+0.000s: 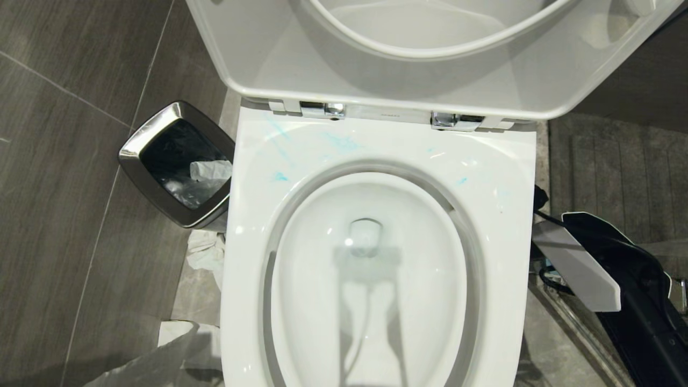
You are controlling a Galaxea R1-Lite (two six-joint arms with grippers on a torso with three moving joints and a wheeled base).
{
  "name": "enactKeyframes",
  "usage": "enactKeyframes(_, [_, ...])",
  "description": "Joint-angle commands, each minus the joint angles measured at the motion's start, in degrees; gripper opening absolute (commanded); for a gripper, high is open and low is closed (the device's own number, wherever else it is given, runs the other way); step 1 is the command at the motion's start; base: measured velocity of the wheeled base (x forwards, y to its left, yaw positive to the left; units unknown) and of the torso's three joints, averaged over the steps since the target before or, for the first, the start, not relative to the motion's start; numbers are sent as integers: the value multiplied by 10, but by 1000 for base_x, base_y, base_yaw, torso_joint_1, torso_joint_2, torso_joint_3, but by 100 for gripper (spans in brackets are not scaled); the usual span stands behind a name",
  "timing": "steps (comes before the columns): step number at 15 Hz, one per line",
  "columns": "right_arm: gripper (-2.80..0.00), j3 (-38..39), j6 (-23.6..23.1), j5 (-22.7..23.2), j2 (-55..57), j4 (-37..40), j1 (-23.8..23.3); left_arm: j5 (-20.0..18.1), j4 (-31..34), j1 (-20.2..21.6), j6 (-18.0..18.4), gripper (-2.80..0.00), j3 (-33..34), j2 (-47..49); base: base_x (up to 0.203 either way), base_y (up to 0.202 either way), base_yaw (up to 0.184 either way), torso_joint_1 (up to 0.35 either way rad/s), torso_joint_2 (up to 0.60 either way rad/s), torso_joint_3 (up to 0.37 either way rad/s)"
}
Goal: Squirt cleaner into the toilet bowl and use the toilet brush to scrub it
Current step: Pour in the cleaning agent
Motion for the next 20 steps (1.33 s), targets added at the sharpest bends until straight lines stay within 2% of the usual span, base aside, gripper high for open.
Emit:
enactKeyframes(1, [0, -26, -2, -3, 17, -5, 0, 0, 0, 0, 0, -280, 4, 0, 0, 0, 0, 0, 0, 0])
enactKeyframes(6, [0, -27, -32, -18, 18, -5, 0, 0, 0, 0, 0, -280, 4, 0, 0, 0, 0, 0, 0, 0])
enactKeyframes(9, [0, -29, -35, -34, 18, -5, 5, 0, 0, 0, 0, -280, 4, 0, 0, 0, 0, 0, 0, 0])
enactKeyframes(10, [-280, -34, -35, -34, 18, -5, 4, 0, 0, 0, 0, -280, 4, 0, 0, 0, 0, 0, 0, 0])
enactKeyframes(12, [-280, -53, -35, -35, 19, -5, 4, 0, 0, 0, 0, -280, 4, 0, 0, 0, 0, 0, 0, 0])
enactKeyframes(20, [-280, -51, -35, -35, 11, -5, 4, 0, 0, 0, 0, -280, 4, 0, 0, 0, 0, 0, 0, 0])
